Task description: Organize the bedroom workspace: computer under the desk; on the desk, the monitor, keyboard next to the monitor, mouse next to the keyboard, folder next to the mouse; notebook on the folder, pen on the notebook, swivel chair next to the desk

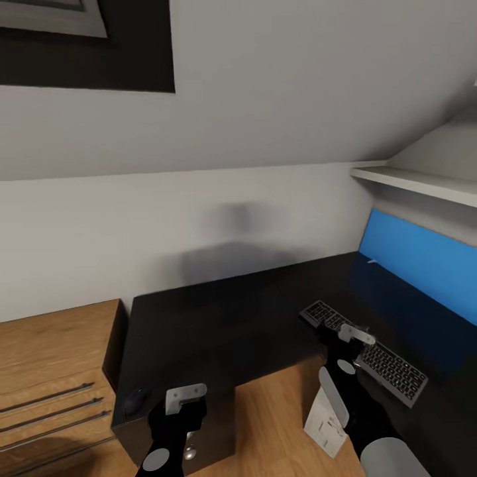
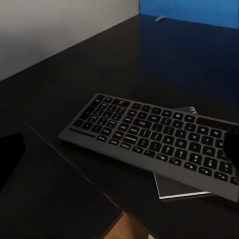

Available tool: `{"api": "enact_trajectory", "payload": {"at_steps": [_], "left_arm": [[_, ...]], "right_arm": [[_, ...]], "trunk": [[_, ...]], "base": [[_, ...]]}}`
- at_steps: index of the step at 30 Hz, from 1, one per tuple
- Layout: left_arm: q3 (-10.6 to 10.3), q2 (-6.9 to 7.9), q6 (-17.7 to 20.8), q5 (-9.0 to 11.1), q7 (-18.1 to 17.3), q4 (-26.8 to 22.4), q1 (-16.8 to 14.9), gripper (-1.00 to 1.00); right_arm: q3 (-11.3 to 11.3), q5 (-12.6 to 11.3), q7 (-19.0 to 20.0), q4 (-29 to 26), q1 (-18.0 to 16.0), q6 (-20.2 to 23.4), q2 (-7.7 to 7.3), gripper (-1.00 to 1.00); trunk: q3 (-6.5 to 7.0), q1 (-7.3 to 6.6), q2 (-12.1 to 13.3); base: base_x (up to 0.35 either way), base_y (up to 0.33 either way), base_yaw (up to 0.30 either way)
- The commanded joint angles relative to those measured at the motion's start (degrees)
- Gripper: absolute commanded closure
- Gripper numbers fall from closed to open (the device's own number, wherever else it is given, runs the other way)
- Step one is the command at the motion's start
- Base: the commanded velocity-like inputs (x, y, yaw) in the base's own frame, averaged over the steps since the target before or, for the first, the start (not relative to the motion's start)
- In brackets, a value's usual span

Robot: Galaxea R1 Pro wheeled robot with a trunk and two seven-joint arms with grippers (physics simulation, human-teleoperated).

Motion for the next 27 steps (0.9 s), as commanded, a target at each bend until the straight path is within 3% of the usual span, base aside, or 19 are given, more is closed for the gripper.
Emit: {"api": "enact_trajectory", "payload": {"at_steps": [1,14,23,26,27], "left_arm": [[0.0,-0.01,0.2,0.4,0.4,-0.1,0.0,-1.0],[0.0,0.03,0.2,0.4,0.4,0.2,0.0,-1.0],[0.0,0.03,0.2,0.5,0.4,0.2,0.0,-1.0],[0.0,0.0,0.2,0.5,0.4,0.1,0.0,-1.0],[0.0,0.0,0.2,0.5,0.4,0.1,0.0,-1.0]], "right_arm": [[0.1,-0.6,-0.2,0.0,0.0,-0.3,-0.01,-1.0],[0.1,-0.4,0.2,0.1,0.0,-0.4,-0.28,-1.0],[-0.1,-0.4,0.2,0.3,0.0,-0.3,-0.44,-1.0],[-0.3,-0.5,0.2,1.4,0.0,-0.2,-1.24,-1.0],[-0.4,-0.6,0.3,3.0,-0.1,-0.2,-2.32,-1.0]], "trunk": [[-0.11,0.06,-0.1],[-0.11,0.06,-0.1],[-0.11,0.06,-0.1],[-0.11,0.06,-0.1],[-0.11,0.06,-0.1]], "base": [[0.212,-0.195,0.0],[0.221,-0.203,0.0],[0.059,-0.054,0.0],[0.009,-0.008,0.0],[0.004,-0.003,0.0]]}}
